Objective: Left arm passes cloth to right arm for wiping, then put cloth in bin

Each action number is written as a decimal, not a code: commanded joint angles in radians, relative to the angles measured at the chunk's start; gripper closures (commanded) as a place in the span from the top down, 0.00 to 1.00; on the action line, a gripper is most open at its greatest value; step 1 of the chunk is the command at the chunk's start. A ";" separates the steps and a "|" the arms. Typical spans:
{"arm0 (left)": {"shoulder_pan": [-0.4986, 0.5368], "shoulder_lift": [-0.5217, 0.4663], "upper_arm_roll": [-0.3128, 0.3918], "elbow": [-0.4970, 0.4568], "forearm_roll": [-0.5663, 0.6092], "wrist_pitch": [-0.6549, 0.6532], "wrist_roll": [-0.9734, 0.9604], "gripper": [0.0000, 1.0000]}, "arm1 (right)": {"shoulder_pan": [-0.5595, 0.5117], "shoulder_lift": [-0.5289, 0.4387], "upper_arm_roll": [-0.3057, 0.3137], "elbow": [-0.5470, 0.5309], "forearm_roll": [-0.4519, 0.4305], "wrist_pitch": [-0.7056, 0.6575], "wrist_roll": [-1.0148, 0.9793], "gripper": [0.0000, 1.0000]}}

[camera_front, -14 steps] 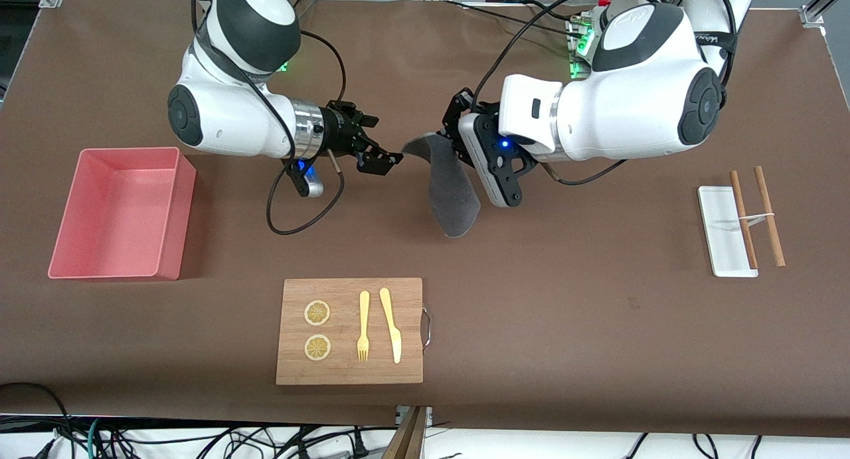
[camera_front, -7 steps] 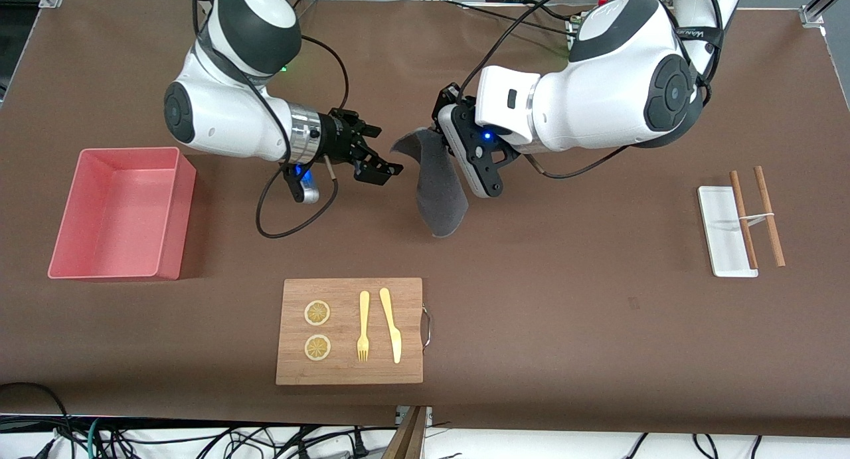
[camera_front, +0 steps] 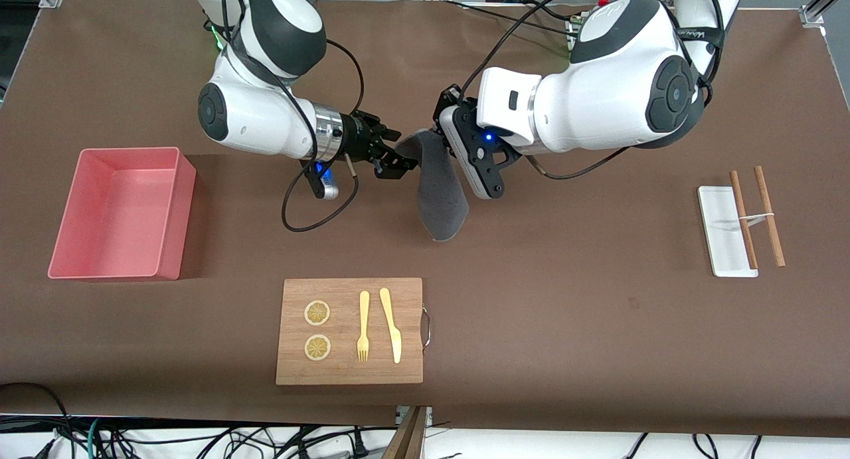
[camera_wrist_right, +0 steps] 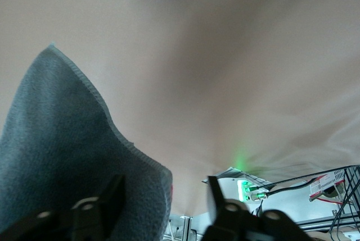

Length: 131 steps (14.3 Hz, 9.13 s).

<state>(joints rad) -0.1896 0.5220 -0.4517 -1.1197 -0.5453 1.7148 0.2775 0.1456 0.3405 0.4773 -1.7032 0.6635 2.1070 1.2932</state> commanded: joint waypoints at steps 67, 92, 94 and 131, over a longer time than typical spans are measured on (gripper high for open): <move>0.188 -0.413 0.324 -0.486 0.570 -0.015 -0.399 1.00 | 0.052 0.333 -0.126 0.241 -0.675 -0.119 -0.246 0.00; 0.179 -0.416 0.324 -0.486 0.565 -0.037 -0.420 1.00 | 0.040 0.347 -0.296 0.211 -0.602 -0.360 -0.501 0.00; 0.177 -0.416 0.324 -0.486 0.565 -0.038 -0.420 1.00 | 0.039 0.344 -0.347 0.192 -0.636 -0.396 -0.596 0.00; 0.180 -0.416 0.324 -0.489 0.564 -0.040 -0.417 1.00 | -0.058 -0.026 -0.758 0.425 -0.857 -0.992 -1.621 0.00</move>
<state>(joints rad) -0.0046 0.0993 -0.1295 -1.6286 0.0032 1.6951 -0.1311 0.1019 0.3156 -0.2456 -1.2827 -0.1652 1.1149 -0.2360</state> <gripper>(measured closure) 0.000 0.982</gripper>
